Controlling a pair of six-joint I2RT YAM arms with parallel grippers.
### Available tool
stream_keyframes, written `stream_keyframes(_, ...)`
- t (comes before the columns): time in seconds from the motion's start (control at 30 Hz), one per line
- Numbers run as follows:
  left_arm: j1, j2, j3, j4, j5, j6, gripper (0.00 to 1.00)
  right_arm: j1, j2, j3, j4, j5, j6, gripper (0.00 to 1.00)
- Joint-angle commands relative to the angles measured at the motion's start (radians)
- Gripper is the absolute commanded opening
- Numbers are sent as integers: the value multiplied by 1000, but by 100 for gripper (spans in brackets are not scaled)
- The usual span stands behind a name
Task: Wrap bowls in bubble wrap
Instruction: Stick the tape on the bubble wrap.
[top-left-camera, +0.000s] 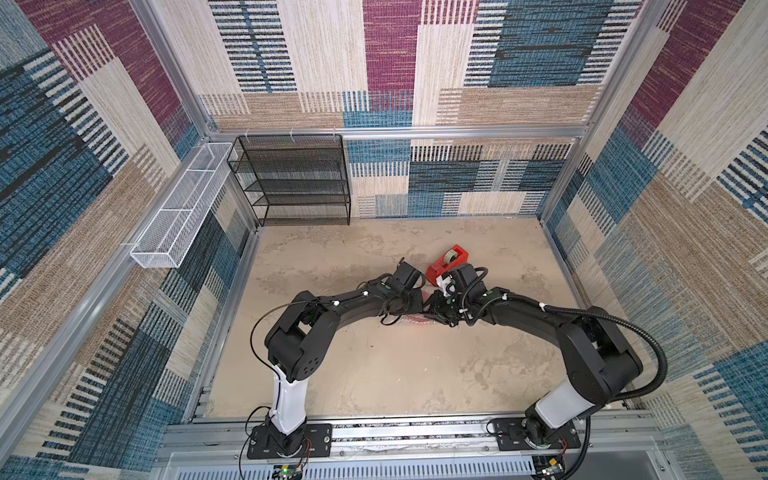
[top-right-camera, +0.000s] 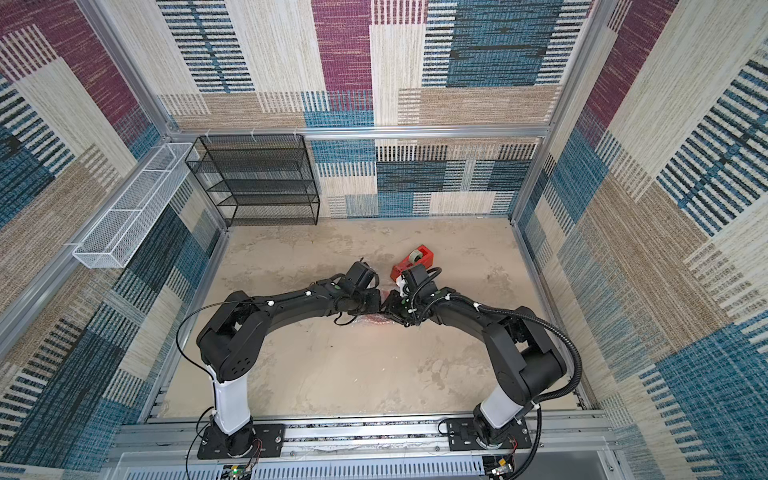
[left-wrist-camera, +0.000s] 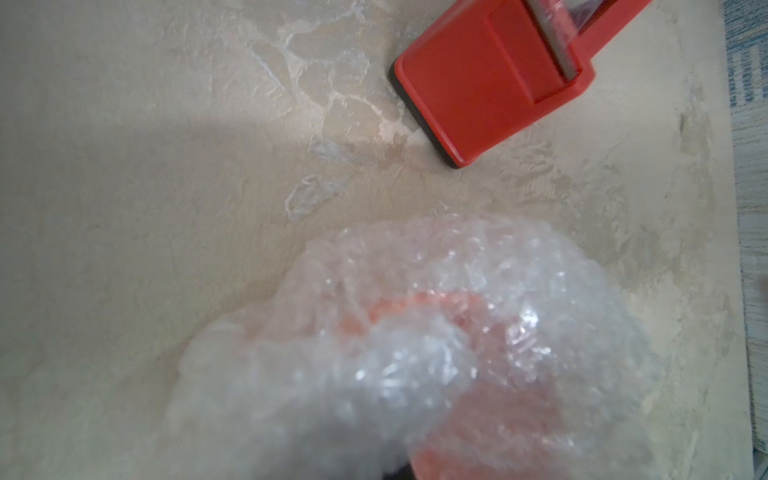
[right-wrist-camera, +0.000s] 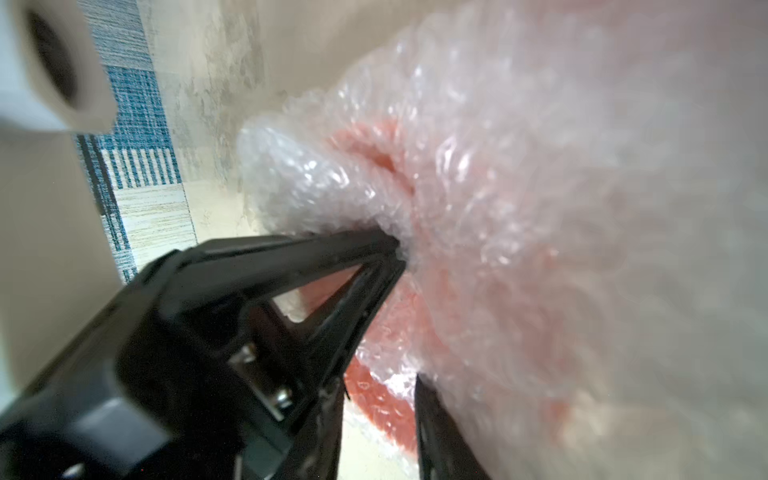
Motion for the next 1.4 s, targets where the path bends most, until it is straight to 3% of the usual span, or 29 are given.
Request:
stream_keyframes(0.0, -4, 3, -3, -62, 13, 4, 11, 3, -22, 11, 73, 2, -8, 33)
stream_keyframes(0.7, -4, -14, 5, -66, 21, 2, 11, 3, -51, 63, -61, 154, -77, 24)
stream_keyframes(1.0, -4, -17, 7, -62, 28, 1, 10, 7, 66, 142, -123, 197, -173, 15)
stream_keyframes(1.37, -4, -22, 7, -69, 23, 2, 10, 50, 130, 185, -141, 214, -188, 13)
